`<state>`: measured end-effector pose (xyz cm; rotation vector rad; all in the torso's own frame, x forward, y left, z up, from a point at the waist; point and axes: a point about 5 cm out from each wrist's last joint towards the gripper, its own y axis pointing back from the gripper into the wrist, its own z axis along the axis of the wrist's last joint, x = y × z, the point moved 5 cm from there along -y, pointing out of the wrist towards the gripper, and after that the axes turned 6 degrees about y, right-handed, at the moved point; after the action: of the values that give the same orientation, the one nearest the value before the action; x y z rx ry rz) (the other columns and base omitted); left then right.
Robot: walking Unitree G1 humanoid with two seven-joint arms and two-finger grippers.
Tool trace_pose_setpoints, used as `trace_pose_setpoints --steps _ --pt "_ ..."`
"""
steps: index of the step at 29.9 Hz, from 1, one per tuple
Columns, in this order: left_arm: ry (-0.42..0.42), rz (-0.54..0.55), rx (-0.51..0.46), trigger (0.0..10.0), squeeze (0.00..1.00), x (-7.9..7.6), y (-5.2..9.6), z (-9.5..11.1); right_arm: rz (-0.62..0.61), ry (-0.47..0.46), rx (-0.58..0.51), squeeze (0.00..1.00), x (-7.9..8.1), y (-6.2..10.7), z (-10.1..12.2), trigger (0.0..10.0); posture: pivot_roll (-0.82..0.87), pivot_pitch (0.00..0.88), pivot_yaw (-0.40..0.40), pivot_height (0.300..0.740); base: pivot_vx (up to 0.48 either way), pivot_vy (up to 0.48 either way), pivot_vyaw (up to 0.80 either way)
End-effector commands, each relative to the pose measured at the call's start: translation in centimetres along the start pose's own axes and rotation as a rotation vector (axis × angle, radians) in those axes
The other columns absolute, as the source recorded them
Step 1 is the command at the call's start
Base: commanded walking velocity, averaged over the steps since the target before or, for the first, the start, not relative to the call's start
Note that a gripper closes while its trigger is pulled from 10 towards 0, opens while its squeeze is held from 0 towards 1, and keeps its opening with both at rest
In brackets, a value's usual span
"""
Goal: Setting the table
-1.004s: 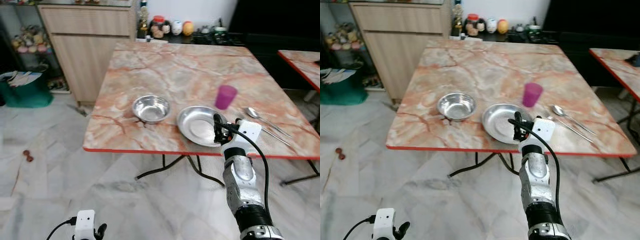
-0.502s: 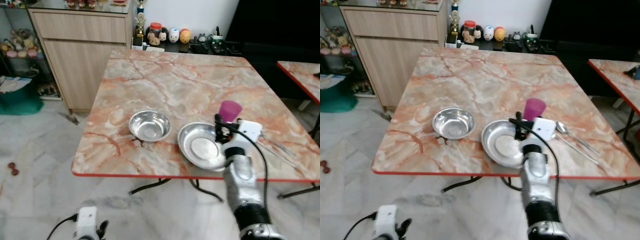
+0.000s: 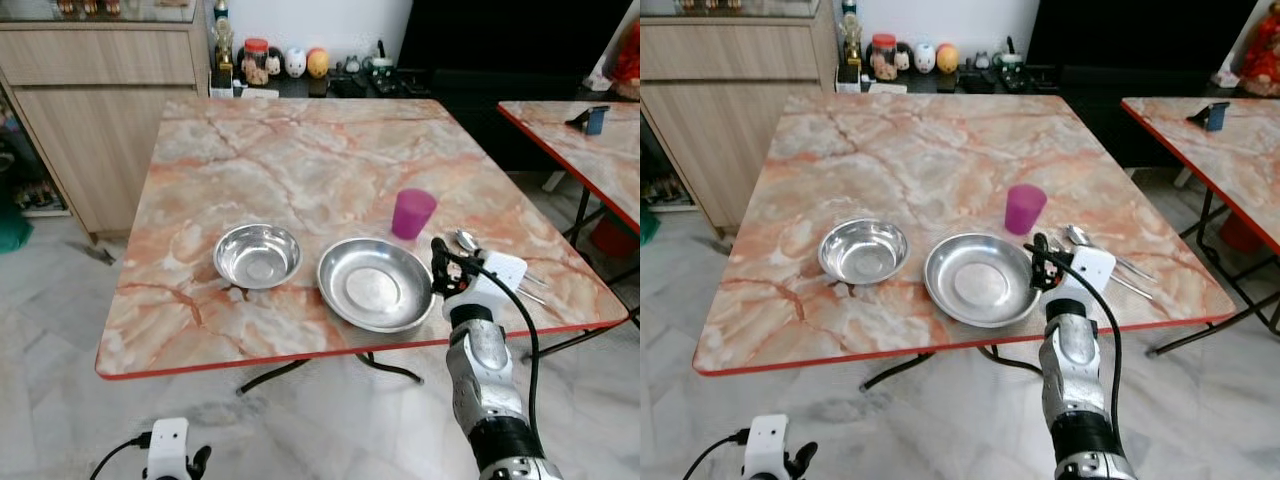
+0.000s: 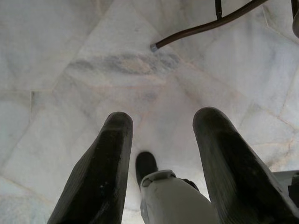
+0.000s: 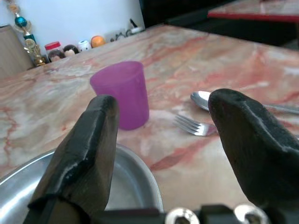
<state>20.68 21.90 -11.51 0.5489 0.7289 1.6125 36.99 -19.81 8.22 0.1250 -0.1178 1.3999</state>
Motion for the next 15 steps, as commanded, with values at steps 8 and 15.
trace_pose_setpoints --steps 8,15 --pt "-0.014 -0.016 0.008 10.0 0.0 -0.5 -0.1 -0.1 -0.022 -0.135 0.115 0.0 -4.1 -0.5 -1.0 10.0 -0.05 0.0 -0.083 0.74 0.0 0.0 0.0" --pt "-0.018 -0.018 -0.003 10.0 0.0 -0.5 -0.2 0.3 0.087 -0.111 0.179 0.0 -2.9 -0.8 -1.7 10.0 -0.05 0.0 -0.081 0.74 0.0 0.0 0.0"
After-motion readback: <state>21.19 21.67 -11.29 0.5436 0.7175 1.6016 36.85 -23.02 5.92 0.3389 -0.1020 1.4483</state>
